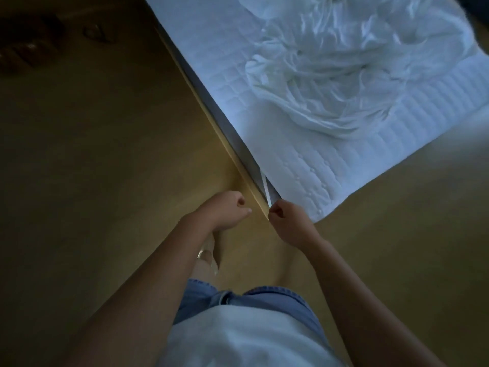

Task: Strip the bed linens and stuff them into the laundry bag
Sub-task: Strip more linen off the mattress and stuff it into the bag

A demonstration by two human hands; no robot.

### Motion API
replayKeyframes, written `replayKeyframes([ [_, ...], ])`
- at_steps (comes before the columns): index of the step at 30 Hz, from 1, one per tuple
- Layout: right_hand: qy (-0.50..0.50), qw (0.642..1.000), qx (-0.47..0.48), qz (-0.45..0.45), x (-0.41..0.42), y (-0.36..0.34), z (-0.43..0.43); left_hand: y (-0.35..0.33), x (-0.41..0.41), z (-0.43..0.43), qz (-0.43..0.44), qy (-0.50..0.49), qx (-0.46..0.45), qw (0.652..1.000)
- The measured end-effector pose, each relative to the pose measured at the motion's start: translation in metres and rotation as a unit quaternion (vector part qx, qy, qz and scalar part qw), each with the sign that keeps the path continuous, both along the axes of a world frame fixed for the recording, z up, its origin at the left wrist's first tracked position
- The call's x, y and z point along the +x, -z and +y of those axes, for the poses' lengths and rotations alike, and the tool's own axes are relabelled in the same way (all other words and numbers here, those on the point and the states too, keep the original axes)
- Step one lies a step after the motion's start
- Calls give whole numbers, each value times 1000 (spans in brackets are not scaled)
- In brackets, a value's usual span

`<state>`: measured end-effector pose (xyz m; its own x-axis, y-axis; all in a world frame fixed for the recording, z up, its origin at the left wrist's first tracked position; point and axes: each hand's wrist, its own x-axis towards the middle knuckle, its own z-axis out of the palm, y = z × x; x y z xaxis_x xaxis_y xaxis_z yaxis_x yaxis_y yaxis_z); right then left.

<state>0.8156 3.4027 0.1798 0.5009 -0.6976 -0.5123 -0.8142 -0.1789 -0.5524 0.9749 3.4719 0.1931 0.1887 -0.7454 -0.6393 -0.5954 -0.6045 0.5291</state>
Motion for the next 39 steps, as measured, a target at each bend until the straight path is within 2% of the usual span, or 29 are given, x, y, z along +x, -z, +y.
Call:
replayKeyframes([
  [3,31,1000,3,3,48,-3,-35,0,53,-48,-14,46,22,999],
  [7,72,997,8,4,95,-2,-92,5,104,-122,-104,68,-61,990],
  [9,95,995,-1,6,108,7,-122,15,116,-159,-119,79,-86,986],
  [16,158,986,-50,1,149,76,-265,85,143,-329,-131,141,-25,981],
  [20,151,985,-75,30,164,125,-335,128,138,-405,-159,181,2,971],
  [24,103,988,-76,83,175,180,-381,188,147,-447,-202,211,23,956],
  [27,102,980,-152,77,183,216,-400,227,155,-461,-213,248,12,945],
  [29,158,962,-210,76,191,227,-410,245,164,-468,-215,245,-49,944],
  [31,208,954,-204,78,199,224,-420,251,172,-477,-194,198,-120,953],
  [33,257,952,-145,82,210,211,-428,244,175,-488,-146,156,-130,968],
  [36,331,941,-59,34,234,178,-436,209,181,-507,-12,71,-125,990],
  [39,401,915,18,-43,258,138,-443,162,195,-517,133,-46,-84,987],
])
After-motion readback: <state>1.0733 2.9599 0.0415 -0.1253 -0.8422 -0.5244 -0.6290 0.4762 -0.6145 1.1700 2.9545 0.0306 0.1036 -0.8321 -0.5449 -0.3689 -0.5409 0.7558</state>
